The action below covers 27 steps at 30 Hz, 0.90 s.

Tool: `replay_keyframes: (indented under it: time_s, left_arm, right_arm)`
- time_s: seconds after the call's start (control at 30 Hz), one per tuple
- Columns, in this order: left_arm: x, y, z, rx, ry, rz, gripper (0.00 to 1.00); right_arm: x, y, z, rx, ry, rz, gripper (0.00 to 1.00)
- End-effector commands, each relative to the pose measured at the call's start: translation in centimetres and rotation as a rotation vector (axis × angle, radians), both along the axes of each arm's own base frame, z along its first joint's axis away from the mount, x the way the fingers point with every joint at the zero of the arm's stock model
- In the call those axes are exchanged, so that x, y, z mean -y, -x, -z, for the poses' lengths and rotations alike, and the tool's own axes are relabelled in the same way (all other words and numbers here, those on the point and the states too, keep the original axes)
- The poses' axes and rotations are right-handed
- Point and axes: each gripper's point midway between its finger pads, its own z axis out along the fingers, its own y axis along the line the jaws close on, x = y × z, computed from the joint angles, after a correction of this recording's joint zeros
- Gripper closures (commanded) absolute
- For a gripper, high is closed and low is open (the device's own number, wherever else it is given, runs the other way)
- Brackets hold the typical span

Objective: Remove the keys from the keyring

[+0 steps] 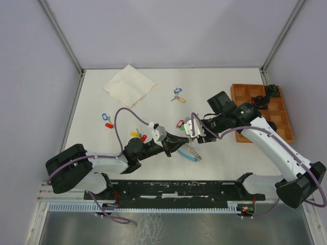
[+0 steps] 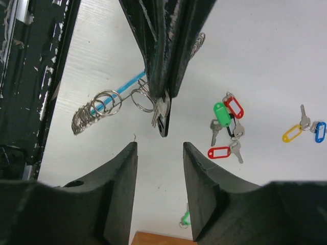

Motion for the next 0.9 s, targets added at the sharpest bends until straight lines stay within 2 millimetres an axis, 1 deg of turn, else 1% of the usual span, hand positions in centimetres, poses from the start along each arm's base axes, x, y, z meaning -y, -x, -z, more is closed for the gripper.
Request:
replay_keyframes:
  time_s: [0.0, 0.1, 0.17, 0.3, 0.37, 0.63, 0.87]
  left_arm:
    - [-1.9, 0.7, -6.2, 0.142, 0.218, -0.021, 0.97]
    - [-2.4, 1.1, -6.7, 0.169, 0.243, -0.014, 0.97]
    - [-2.6, 1.5, -7.2, 0.184, 0.261, -0.006, 0.97]
    - [-3.2, 2.0, -8.1, 0.199, 0.311, 0.002, 0.97]
    - [-3.4, 2.1, -8.5, 0.198, 0.327, 0.005, 0.97]
    - [-3.5, 2.6, -8.9, 0.199, 0.349, 0.030, 0.97]
    - [-3.4, 2.5, -8.5, 0.190, 0.340, 0.028, 0.97]
  right_arm:
    - [-1.2, 0.5, -2.9, -0.031, -0.167, 0.008, 0.49]
    - [-1.6, 0.8, -3.4, -0.079, -0.241, 0.019, 0.43]
    - [-2.1, 1.0, -3.7, -0.113, -0.287, 0.024, 0.41]
    - [-3.0, 1.5, -4.0, -0.174, -0.346, 0.019, 0.41]
    - [-3.3, 1.8, -4.1, -0.202, -0.363, 0.006, 0.43]
    - [-3.7, 2.4, -4.3, -0.251, -0.387, -0.012, 0.64]
    - [-3.6, 2.7, -4.4, -0.250, -0.387, -0.032, 0.83]
